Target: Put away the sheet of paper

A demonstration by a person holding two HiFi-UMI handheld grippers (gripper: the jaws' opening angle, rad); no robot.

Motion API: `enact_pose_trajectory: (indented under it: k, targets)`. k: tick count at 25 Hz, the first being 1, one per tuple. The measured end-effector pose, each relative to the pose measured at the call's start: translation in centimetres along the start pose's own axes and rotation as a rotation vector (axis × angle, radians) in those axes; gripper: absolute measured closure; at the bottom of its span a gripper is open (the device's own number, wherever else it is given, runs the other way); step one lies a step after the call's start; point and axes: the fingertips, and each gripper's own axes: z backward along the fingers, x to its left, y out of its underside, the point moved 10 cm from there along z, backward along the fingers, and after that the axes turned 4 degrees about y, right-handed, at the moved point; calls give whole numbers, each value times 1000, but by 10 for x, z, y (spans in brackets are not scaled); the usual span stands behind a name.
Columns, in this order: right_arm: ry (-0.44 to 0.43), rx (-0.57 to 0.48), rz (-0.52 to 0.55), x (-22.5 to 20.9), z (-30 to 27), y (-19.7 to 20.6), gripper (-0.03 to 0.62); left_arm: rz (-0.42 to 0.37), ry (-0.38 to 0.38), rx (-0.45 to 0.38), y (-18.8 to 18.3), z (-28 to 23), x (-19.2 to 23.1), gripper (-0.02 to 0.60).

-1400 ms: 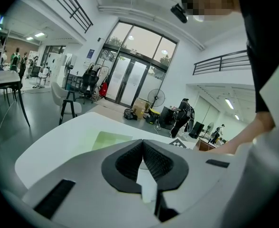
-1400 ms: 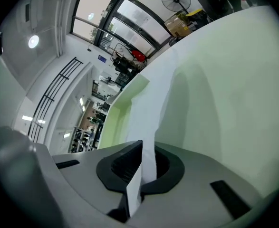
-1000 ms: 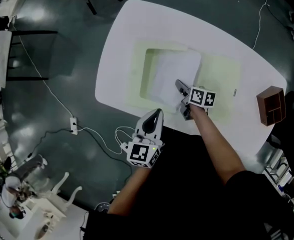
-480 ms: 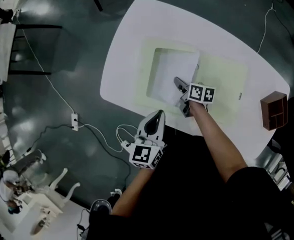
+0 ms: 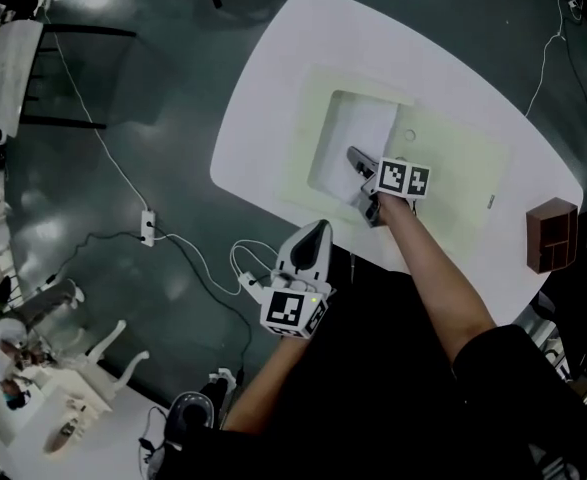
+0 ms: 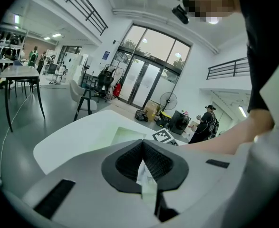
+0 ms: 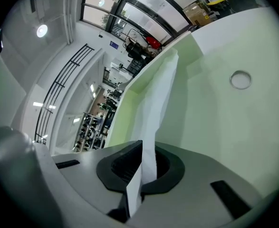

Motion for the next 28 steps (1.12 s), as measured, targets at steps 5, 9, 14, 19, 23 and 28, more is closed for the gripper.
enact_pose_trajectory:
  k: [5,9,14,19,23,28]
  targets:
    - [-9,5,-9,7,-11,-2,594,11,-25,-13,2,11,7,578]
    - [-14,1,-10,12,-16,0,594,16,-45,-25,2,24,12,578]
    - [48,-40,20,13,-7,-7,506,13,-65,-58,-2,40,19,578]
    - [146,-100,35,7,27,-16,418,2,-70,-99,-8,63,22,578]
    - [188,-157,63,3,65,-26,406,-10,-53,-144,-15,74,19,578]
    - [197,-219,163,18,120,-32,407,-51,-1,-173,-18,87,11,578]
